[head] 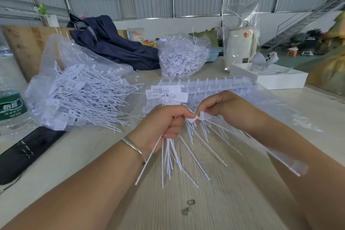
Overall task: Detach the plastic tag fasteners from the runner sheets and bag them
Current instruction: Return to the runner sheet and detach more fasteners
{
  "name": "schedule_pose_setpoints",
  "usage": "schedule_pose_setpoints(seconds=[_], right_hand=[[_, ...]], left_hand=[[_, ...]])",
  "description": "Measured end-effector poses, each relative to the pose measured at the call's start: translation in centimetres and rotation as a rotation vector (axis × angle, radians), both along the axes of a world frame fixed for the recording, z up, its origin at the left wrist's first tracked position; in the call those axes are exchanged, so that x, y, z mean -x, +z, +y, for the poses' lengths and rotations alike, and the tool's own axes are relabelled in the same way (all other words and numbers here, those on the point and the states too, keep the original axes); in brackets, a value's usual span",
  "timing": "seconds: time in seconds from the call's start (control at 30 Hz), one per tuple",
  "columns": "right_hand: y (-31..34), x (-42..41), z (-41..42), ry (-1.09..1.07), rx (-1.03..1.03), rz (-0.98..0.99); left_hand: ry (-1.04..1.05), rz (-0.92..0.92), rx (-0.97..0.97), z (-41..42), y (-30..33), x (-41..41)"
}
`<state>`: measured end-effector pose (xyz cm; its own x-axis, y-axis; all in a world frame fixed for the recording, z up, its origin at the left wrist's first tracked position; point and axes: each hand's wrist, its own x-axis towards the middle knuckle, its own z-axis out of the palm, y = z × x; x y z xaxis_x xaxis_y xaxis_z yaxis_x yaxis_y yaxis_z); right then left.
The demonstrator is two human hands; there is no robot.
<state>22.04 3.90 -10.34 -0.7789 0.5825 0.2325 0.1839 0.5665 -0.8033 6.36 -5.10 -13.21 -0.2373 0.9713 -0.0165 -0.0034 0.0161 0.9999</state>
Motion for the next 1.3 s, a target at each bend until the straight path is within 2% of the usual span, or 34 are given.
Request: schedule_pose_setpoints(seconds=[0.1, 0.27, 0.33, 0.37, 0.4, 0.53, 0.63, 0.73, 0.93, 1.07, 1.3], right_hand=[[-0.4, 0.1, -0.4, -0.048, -0.199, -0.115], [-0.6, 0.9, -0.7, -0.107, -0.703, -0.375], [-0.6, 0.8, -0.7, -0.124, -0.757, -0.441], [-0.4, 0.6, -0.5, -0.126, -0.735, -0.425], [-0.3, 0.3, -0.3, -0.133, -0.680, -0.355], [-1.2, -0.6, 0.8, -0.278, -0.349, 0.014], [-2.1, 0.1, 1.2, -0.311, -0.200, 0.042], [-2.5, 0.8, 1.1, -0.291, -0.295, -0.004], [-3.3, 1.6, 0.6, -0.221, -0.310, 0.035], [-3.5, 1.8, 0.4, -0.185, -0.286, 0.069], [-2.6, 1.2, 0.8, -0.173, 0.054, 0.269]], left_hand=[[0.077, 0.173, 0.017, 0.3, 0.1, -0.5], [0.068, 0.283, 0.035, 0.2, 0.4, -0.7], [0.214, 0.459, 0.019, 0.2, 0.1, -0.2], [0.299, 0.485, 0.010, 0.2, -0.1, 0.4], [0.354, 0.424, 0.014, 0.2, -0.2, 1.1], [0.251, -0.062, 0.004, 0.2, 0.0, 2.1], [0.194, -0.142, -0.022, 0.5, -0.6, 0.9], [0.166, -0.219, -0.006, 0.7, -1.1, 0.2], [0.112, -0.213, 0.048, 0.8, -1.3, -0.3], [0.059, -0.091, 0.016, 0.4, -1.1, -0.5], [0.187, -0.161, -0.019, 0.7, -1.2, 0.2]])
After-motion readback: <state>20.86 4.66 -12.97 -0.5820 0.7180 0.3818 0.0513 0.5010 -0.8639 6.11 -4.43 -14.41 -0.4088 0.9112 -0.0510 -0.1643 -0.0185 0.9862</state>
